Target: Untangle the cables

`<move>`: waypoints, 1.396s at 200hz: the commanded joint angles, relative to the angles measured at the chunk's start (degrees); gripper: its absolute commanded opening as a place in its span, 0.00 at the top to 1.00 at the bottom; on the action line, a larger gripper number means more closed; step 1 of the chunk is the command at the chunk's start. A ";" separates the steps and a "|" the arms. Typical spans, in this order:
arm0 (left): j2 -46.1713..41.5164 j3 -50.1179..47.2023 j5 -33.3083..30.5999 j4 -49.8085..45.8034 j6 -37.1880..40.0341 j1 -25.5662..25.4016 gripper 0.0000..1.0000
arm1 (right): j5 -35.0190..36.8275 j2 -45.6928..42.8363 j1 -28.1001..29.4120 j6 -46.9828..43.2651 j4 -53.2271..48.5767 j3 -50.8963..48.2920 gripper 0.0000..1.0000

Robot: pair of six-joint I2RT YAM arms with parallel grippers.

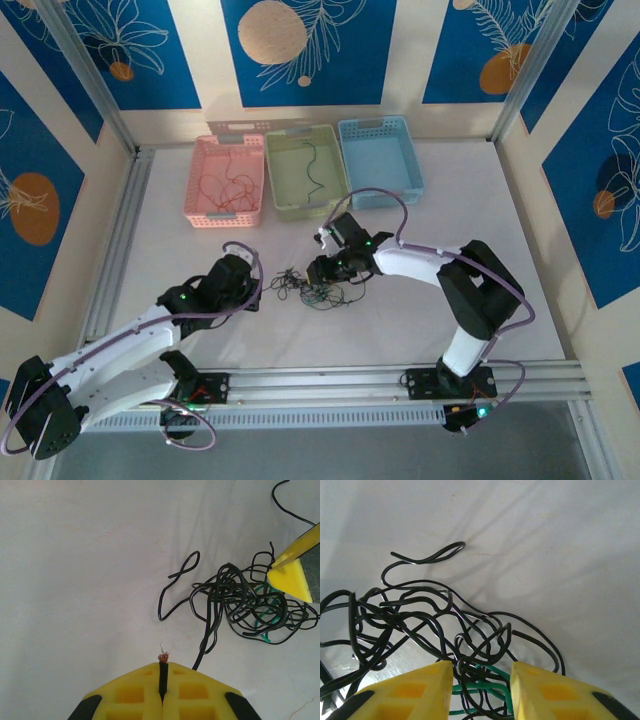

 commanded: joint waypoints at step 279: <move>-27.72 27.59 -14.20 -31.07 2.97 0.66 1.00 | -19.32 -11.81 -23.87 17.85 24.91 -22.10 1.00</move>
